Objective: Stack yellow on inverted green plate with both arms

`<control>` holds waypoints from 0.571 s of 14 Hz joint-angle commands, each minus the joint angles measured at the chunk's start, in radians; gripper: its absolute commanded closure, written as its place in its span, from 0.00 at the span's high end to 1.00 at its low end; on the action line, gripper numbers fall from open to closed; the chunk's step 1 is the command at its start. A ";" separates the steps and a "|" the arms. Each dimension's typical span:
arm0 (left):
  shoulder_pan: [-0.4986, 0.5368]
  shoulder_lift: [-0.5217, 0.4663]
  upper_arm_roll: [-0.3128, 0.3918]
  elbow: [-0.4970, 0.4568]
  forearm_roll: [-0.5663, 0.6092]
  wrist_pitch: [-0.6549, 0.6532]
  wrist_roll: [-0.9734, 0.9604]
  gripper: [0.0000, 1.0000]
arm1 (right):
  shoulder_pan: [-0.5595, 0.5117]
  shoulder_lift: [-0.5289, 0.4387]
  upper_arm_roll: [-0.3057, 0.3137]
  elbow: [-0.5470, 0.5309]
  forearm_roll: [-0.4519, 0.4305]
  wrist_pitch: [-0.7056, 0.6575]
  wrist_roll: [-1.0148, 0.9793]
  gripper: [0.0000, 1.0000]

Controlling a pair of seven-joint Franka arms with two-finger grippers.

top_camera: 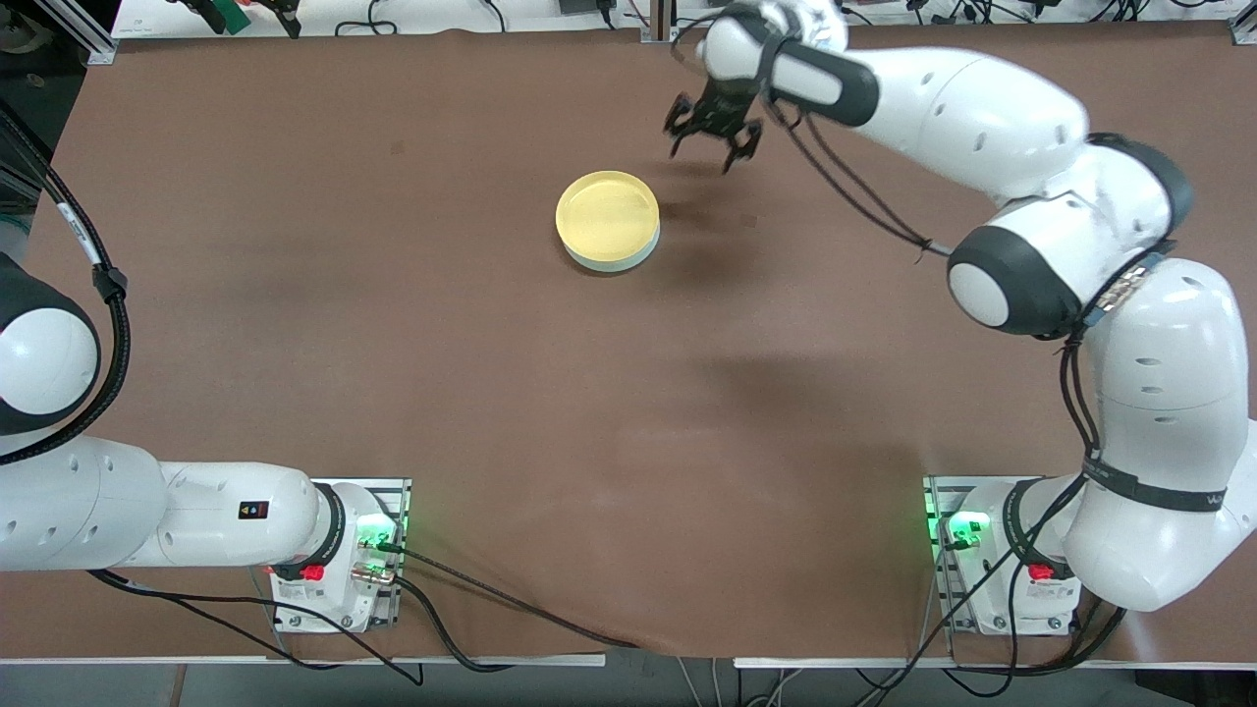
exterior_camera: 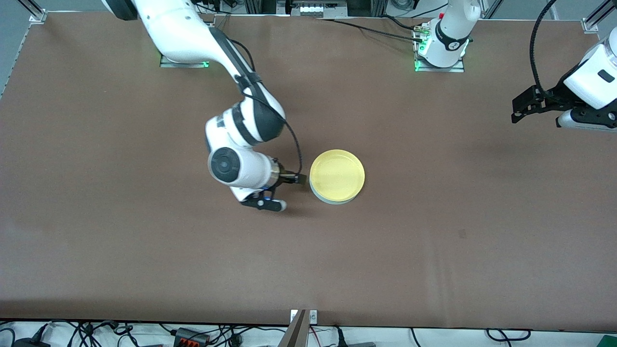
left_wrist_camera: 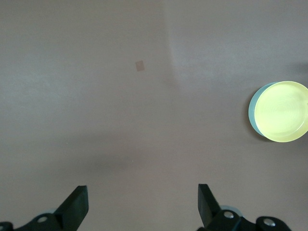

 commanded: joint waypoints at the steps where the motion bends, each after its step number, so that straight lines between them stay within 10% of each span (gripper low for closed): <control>1: 0.001 0.008 0.001 0.034 0.009 -0.027 0.013 1.00 | -0.035 -0.099 -0.061 -0.023 -0.045 -0.127 -0.095 1.00; 8: 0.001 0.009 0.001 0.034 0.009 -0.025 0.008 1.00 | -0.084 -0.191 -0.265 -0.020 -0.142 -0.270 -0.328 1.00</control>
